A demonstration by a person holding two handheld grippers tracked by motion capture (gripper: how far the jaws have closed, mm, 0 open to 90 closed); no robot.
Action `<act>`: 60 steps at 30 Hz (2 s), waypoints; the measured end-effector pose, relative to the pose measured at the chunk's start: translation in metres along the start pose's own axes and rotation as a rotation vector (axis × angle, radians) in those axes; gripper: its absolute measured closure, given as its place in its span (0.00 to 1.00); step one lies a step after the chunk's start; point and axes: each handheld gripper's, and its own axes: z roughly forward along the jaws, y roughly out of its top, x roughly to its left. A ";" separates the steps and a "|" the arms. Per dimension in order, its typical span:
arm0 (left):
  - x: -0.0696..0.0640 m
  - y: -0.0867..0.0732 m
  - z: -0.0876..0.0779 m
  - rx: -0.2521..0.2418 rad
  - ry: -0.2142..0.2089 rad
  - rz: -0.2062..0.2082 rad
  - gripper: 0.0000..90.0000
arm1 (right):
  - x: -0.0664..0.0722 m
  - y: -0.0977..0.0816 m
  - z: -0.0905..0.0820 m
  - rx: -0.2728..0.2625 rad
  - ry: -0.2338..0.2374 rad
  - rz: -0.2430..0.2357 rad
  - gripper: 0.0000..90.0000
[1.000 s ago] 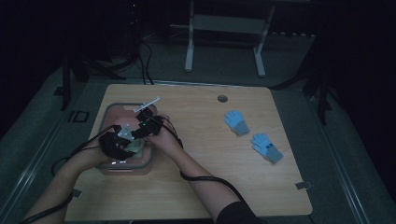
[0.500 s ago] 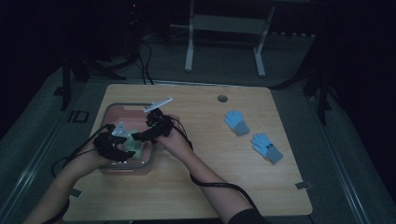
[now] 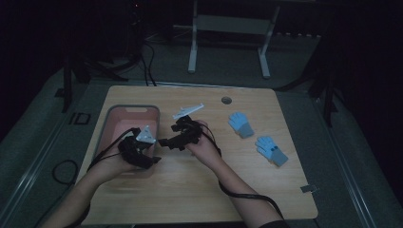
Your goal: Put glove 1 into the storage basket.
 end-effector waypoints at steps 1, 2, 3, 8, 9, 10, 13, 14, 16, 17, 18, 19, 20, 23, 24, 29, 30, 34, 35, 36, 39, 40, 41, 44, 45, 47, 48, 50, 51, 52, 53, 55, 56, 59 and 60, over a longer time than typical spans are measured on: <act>-0.003 0.003 0.001 -0.008 -0.015 0.003 0.43 | -0.002 -0.004 -0.005 -0.002 -0.006 -0.003 0.18; -0.006 0.006 0.003 -0.017 -0.023 0.002 0.43 | -0.004 -0.008 -0.010 -0.002 -0.012 -0.004 0.18; -0.010 0.009 0.004 -0.023 -0.028 0.012 0.43 | -0.006 -0.012 -0.015 -0.003 -0.018 -0.005 0.18; -0.024 0.020 0.017 -0.024 -0.074 0.044 0.44 | -0.019 -0.033 -0.038 -0.009 -0.045 0.015 0.18; -0.028 0.022 0.021 -0.019 -0.074 0.054 0.46 | -0.022 -0.037 -0.042 -0.003 -0.049 0.025 0.18; -0.031 0.023 0.024 -0.020 -0.082 0.063 0.46 | -0.025 -0.041 -0.046 0.000 -0.052 0.032 0.18; -0.038 0.025 0.032 -0.018 -0.096 0.062 0.45 | -0.032 -0.053 -0.057 -0.004 -0.065 0.047 0.19; -0.040 0.026 0.035 -0.018 -0.098 0.060 0.43 | -0.034 -0.056 -0.061 -0.008 -0.072 0.049 0.18; -0.044 0.027 0.041 -0.017 -0.095 0.057 0.41 | -0.036 -0.060 -0.065 -0.012 -0.080 0.055 0.18; -0.045 0.027 0.043 -0.020 -0.088 0.058 0.37 | -0.041 -0.068 -0.071 -0.017 -0.091 0.061 0.18; -0.046 0.027 0.045 -0.024 -0.086 0.052 0.37 | -0.042 -0.071 -0.073 -0.016 -0.093 0.063 0.19; -0.047 0.027 0.047 -0.028 -0.096 0.045 0.37 | -0.044 -0.074 -0.076 -0.015 -0.090 0.061 0.19; -0.049 0.027 0.050 -0.029 -0.101 0.043 0.34 | -0.046 -0.079 -0.079 -0.018 -0.097 0.056 0.19; -0.054 0.027 0.058 -0.019 -0.114 0.048 0.28 | -0.050 -0.089 -0.085 -0.024 -0.102 0.069 0.19; -0.056 0.026 0.061 -0.015 -0.119 0.044 0.23 | -0.051 -0.092 -0.087 -0.025 -0.113 0.068 0.19; -0.065 0.024 0.074 -0.007 -0.162 0.049 0.16 | -0.051 -0.103 -0.090 -0.018 -0.127 0.067 0.19; -0.066 0.024 0.076 -0.002 -0.171 0.047 0.12 | -0.050 -0.106 -0.091 -0.017 -0.130 0.065 0.18; -0.074 0.020 0.086 -0.026 -0.189 0.012 0.03 | -0.046 -0.117 -0.092 -0.020 -0.138 0.037 0.18; -0.075 0.018 0.088 -0.031 -0.195 -0.005 0.03 | -0.046 -0.120 -0.092 -0.024 -0.138 0.026 0.18; -0.076 0.016 0.091 -0.029 -0.198 -0.009 0.03 | -0.045 -0.123 -0.092 -0.025 -0.135 0.007 0.18; -0.080 0.009 0.097 -0.074 -0.172 -0.005 0.03 | -0.045 -0.131 -0.092 -0.018 -0.112 -0.006 0.18; -0.081 0.006 0.098 -0.085 -0.153 0.008 0.03 | -0.045 -0.134 -0.092 -0.010 -0.109 -0.008 0.18; -0.081 0.004 0.098 -0.087 -0.139 0.017 0.03 | -0.045 -0.137 -0.092 0.001 -0.111 -0.004 0.17; -0.082 -0.002 0.101 -0.104 -0.129 0.010 0.03 | -0.045 -0.145 -0.093 0.009 -0.118 -0.002 0.16; -0.082 -0.005 0.103 -0.106 -0.125 0.002 0.03 | -0.045 -0.147 -0.094 0.011 -0.118 0.002 0.16; -0.083 -0.009 0.105 -0.116 -0.106 0.007 0.03 | -0.045 -0.152 -0.097 0.012 -0.129 -0.004 0.15; -0.083 -0.011 0.106 -0.123 -0.104 0.003 0.03 | -0.045 -0.154 -0.098 0.013 -0.128 -0.001 0.15; -0.084 -0.014 0.108 -0.139 -0.112 -0.004 0.03 | -0.045 -0.157 -0.100 0.015 -0.131 0.003 0.15; -0.085 -0.015 0.108 -0.140 -0.117 -0.003 0.03 | -0.045 -0.159 -0.101 0.018 -0.129 0.005 0.15; -0.086 -0.015 0.109 -0.140 -0.114 0.002 0.03 | -0.045 -0.161 -0.102 0.017 -0.133 0.015 0.14; -0.088 -0.015 0.109 -0.142 -0.110 0.007 0.03 | -0.044 -0.162 -0.103 0.018 -0.139 0.026 0.14; -0.090 -0.015 0.110 -0.142 -0.108 0.022 0.03 | -0.043 -0.166 -0.105 0.016 -0.143 0.032 0.12; -0.091 -0.015 0.109 -0.147 -0.104 0.025 0.03 | -0.042 -0.168 -0.107 0.009 -0.150 0.032 0.12; -0.093 -0.017 0.107 -0.164 -0.113 0.019 0.03 | -0.041 -0.174 -0.111 0.006 -0.154 0.042 0.12; -0.095 -0.017 0.107 -0.165 -0.112 0.018 0.03 | -0.041 -0.176 -0.113 -0.002 -0.154 0.047 0.12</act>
